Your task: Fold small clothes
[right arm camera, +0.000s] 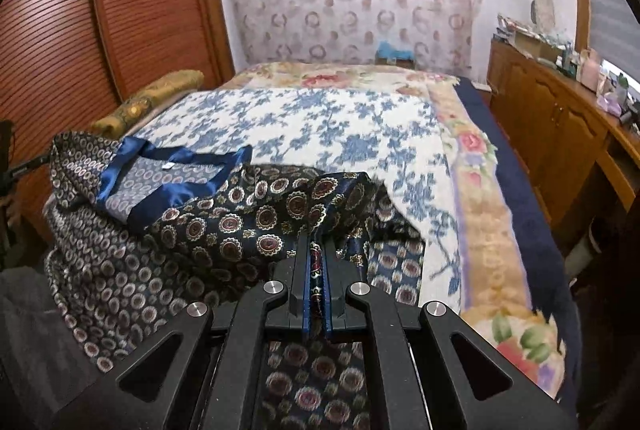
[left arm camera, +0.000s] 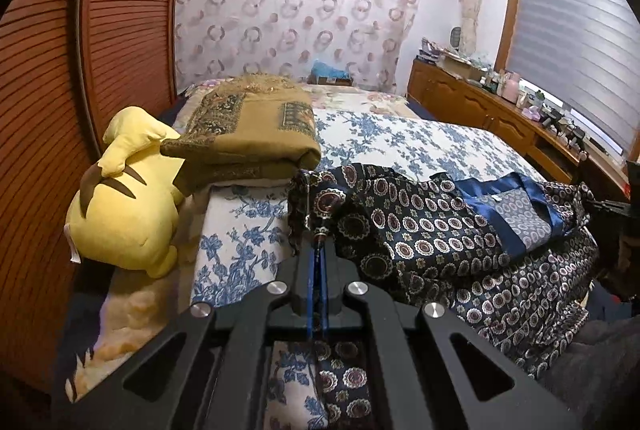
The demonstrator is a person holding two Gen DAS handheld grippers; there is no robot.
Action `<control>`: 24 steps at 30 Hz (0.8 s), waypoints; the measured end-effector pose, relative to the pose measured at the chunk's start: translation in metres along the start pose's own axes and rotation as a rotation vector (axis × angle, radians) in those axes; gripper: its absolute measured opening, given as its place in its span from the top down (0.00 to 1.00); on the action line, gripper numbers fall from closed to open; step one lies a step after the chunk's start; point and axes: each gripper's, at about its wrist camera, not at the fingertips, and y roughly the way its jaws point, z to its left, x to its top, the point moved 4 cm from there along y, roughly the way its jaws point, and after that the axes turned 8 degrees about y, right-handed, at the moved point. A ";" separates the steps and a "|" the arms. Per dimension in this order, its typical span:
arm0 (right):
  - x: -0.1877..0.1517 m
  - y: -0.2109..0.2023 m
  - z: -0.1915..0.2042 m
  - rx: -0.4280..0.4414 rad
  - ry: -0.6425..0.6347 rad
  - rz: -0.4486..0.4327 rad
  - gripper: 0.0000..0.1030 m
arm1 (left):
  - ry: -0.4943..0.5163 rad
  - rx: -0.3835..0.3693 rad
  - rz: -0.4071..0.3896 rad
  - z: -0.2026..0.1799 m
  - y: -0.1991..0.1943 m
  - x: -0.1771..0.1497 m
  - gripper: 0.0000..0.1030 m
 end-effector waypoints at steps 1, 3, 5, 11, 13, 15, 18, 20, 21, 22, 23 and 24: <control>-0.004 0.002 -0.001 -0.008 -0.005 0.012 0.98 | 0.000 -0.003 0.004 0.001 0.000 0.000 0.98; -0.010 0.007 -0.006 -0.022 0.009 0.033 0.98 | 0.002 0.001 0.001 0.001 -0.001 0.001 0.95; -0.013 0.008 -0.011 -0.027 0.033 0.037 0.91 | 0.010 0.006 -0.013 0.004 -0.005 0.006 0.89; 0.005 0.001 -0.030 -0.062 0.077 -0.027 0.72 | 0.034 0.028 -0.055 0.014 -0.011 0.033 0.65; 0.014 0.002 -0.033 -0.077 0.073 -0.041 0.65 | 0.052 0.034 -0.054 0.016 -0.005 0.043 0.61; 0.024 0.006 -0.034 -0.086 0.060 -0.055 0.62 | 0.063 0.040 -0.044 0.019 0.004 0.051 0.58; 0.039 0.020 -0.034 -0.102 0.039 -0.054 0.56 | 0.079 0.020 -0.022 0.021 0.025 0.063 0.53; 0.046 0.031 -0.033 -0.107 0.026 -0.044 0.56 | 0.094 0.017 0.001 0.020 0.041 0.069 0.53; 0.048 0.035 -0.032 -0.108 0.020 -0.040 0.56 | 0.098 0.015 0.009 0.020 0.047 0.071 0.53; 0.050 0.040 -0.032 -0.110 0.013 -0.036 0.55 | 0.100 0.017 0.019 0.020 0.055 0.072 0.53; 0.053 0.047 -0.031 -0.117 0.009 -0.029 0.55 | 0.102 0.012 0.035 0.020 0.063 0.073 0.53; 0.054 0.051 -0.032 -0.122 0.011 -0.025 0.55 | 0.102 0.007 0.047 0.020 0.068 0.073 0.53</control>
